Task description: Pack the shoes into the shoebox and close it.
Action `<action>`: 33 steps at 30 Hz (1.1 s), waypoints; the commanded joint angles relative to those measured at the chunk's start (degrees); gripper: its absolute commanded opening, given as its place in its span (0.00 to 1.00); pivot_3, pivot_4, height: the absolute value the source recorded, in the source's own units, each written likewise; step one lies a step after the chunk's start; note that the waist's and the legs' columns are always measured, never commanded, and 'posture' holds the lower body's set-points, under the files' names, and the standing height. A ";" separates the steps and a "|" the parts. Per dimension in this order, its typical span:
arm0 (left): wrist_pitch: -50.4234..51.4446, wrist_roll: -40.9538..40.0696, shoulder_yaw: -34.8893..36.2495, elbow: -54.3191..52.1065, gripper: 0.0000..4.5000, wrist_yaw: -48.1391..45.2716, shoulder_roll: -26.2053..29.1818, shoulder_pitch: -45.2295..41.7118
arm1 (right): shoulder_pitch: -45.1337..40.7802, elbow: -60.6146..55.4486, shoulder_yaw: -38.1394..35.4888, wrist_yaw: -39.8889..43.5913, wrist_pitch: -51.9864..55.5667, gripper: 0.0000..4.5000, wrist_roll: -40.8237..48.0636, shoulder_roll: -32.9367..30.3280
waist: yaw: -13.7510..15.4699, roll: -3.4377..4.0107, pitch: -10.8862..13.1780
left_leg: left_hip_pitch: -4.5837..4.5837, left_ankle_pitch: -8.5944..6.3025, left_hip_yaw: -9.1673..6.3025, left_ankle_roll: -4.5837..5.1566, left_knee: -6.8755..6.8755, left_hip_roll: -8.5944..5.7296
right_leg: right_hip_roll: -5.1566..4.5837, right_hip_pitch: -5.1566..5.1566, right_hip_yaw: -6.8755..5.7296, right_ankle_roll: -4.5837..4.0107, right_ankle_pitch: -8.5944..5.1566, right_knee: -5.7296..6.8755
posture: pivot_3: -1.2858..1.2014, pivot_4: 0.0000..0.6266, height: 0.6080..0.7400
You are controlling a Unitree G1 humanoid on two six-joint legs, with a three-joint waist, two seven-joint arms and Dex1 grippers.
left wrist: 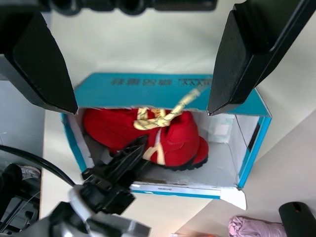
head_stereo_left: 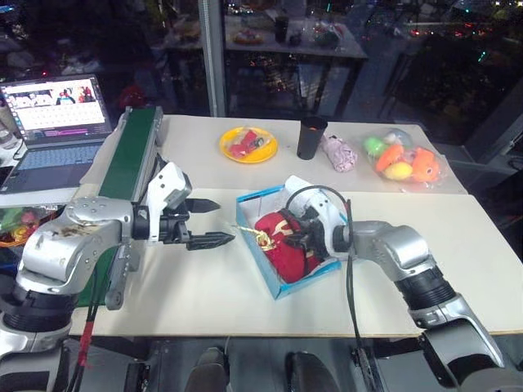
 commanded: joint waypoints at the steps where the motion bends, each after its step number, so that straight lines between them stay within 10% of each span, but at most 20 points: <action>1: 0.04 -1.22 2.17 -3.24 0.99 1.13 0.42 1.41 | 0.45 1.46 13.21 6.03 -1.86 0.11 -11.69 -5.10 | 0.22 -0.01 -0.19 | -0.02 0.00 0.05 0.00 -0.01 -0.04 | -0.09 0.00 0.00 0.00 0.00 -0.01 | 0.52 0.24 0.97; 14: -0.45 -1.62 1.51 -4.98 0.99 1.70 1.11 3.58 | -4.17 14.46 25.96 16.19 -10.73 0.11 -29.81 0.13 | 1.15 -0.11 -2.23 | 0.17 -0.06 0.31 0.02 -0.31 0.02 | -0.14 -0.01 -0.03 -0.03 -0.22 0.04 | 0.52 0.24 0.97; 28: -4.30 1.40 -4.77 0.51 0.99 -3.12 -0.94 -2.15 | -1.09 5.68 -3.14 5.51 2.26 0.11 -22.39 11.36 | 0.47 -0.24 -3.05 | -0.71 -0.12 2.44 -0.06 -1.40 2.11 | -0.02 -0.30 -1.32 -1.08 0.32 -0.40 | 0.52 0.24 0.97; 29: -4.72 1.75 -5.29 1.02 1.00 -3.66 -1.06 -2.55 | -0.88 3.55 -5.44 5.29 3.93 0.31 -21.32 11.43 | 0.68 -0.54 -3.06 | -0.68 -0.11 3.41 -0.06 -1.70 2.39 | -0.01 -0.69 -1.55 -1.26 0.22 0.20 | 0.52 0.24 0.97; 33: -5.86 2.87 -6.55 2.71 1.00 -5.40 -1.38 -3.83 | -0.95 -4.05 -12.89 4.23 10.62 0.60 -17.21 10.81 | 1.41 0.81 -2.03 | -0.50 -0.10 3.77 -0.06 -1.42 2.12 | -0.69 -2.05 -1.69 -1.96 0.56 1.06 | 0.52 0.24 0.97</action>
